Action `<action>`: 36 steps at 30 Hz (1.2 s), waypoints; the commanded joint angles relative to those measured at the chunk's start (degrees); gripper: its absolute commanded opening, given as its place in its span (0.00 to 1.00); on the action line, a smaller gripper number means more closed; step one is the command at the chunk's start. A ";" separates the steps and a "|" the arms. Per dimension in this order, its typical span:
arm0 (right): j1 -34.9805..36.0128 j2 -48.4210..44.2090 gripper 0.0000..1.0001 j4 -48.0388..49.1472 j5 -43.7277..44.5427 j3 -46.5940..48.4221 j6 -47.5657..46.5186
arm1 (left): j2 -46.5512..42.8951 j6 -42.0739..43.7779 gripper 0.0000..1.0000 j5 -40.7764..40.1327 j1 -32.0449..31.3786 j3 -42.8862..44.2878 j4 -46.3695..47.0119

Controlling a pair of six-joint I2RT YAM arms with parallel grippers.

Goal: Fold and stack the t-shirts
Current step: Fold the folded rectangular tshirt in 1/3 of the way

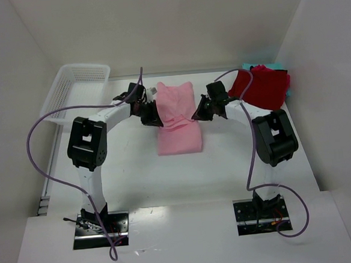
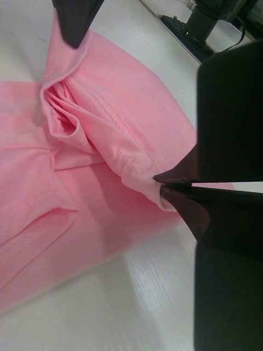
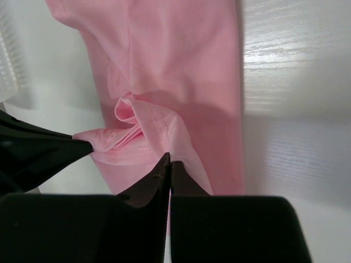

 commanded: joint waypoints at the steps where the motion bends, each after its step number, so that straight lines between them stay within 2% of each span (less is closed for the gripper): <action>1: -0.07 1.62 0.00 2.85 -0.26 4.20 -1.62 | 0.94 1.92 0.08 0.13 0.82 2.80 0.96; 4: -0.59 2.15 0.03 2.85 0.26 4.73 -1.62 | 1.46 2.45 0.12 -0.48 1.43 2.80 1.48; 7: -0.59 2.94 0.10 2.85 0.26 5.87 -1.62 | 1.47 2.45 0.23 -0.48 1.96 3.33 2.10; 8: -0.59 2.94 0.14 2.85 0.26 5.87 -1.62 | 1.47 2.45 0.31 -0.48 2.57 3.33 2.10; 9: -0.59 3.46 0.17 2.85 0.26 5.87 -1.62 | 1.47 2.45 0.33 -0.48 2.58 3.33 2.10; 11: -0.59 3.47 0.27 2.85 0.26 5.87 -1.62 | 1.99 3.06 0.38 0.22 3.10 3.85 2.10; 13: -0.59 3.47 0.41 3.37 0.26 5.87 -1.62 | 1.99 3.06 0.49 0.75 3.10 3.85 2.63; 17: -1.82 2.33 0.54 4.86 0.26 5.87 -1.10 | 1.99 3.59 0.62 1.28 3.63 4.99 3.16; 19: -2.44 1.28 0.57 5.49 0.26 5.87 -1.09 | 0.94 4.12 0.65 1.98 3.63 5.00 3.69; 23: -4.89 0.75 0.62 6.72 0.26 7.97 -1.09 | -0.47 6.04 0.78 4.25 3.63 5.52 3.69; 24: -5.42 0.75 0.67 6.72 0.26 8.85 -1.62 | -1.42 6.05 0.82 4.79 3.63 5.52 4.21; 26: -6.22 -0.56 0.70 6.72 -0.96 8.86 -2.23 | -3.71 6.75 0.84 5.58 3.63 3.78 4.73; 29: -6.92 -4.16 0.70 6.19 -0.97 8.86 -4.25 | -7.75 7.37 0.84 9.53 3.63 1.14 6.50; 30: -6.92 -5.39 0.66 6.19 -1.49 7.03 -4.26 | -8.63 7.37 0.83 10.49 3.63 -0.87 7.19; 32: -6.92 -8.03 0.51 7.85 -3.15 4.74 -4.87 | -10.74 7.90 0.81 12.17 3.63 -2.29 7.20; 33: -6.92 -10.65 0.44 8.38 -4.64 1.77 -4.87 | -11.36 7.90 0.75 12.17 2.24 -3.08 7.20; 34: -6.92 -11.90 0.26 8.39 -5.44 0.26 -4.87 | -12.76 7.90 0.71 11.65 1.62 -5.09 7.20; 35: -6.92 -13.04 0.14 9.00 -5.45 -1.14 -4.87 | -13.29 7.90 0.64 11.13 1.00 -6.07 7.20; 36: -6.92 -15.14 0.06 9.00 -5.45 -3.94 -4.87 | -13.30 7.90 0.57 11.12 -0.14 -7.12 7.90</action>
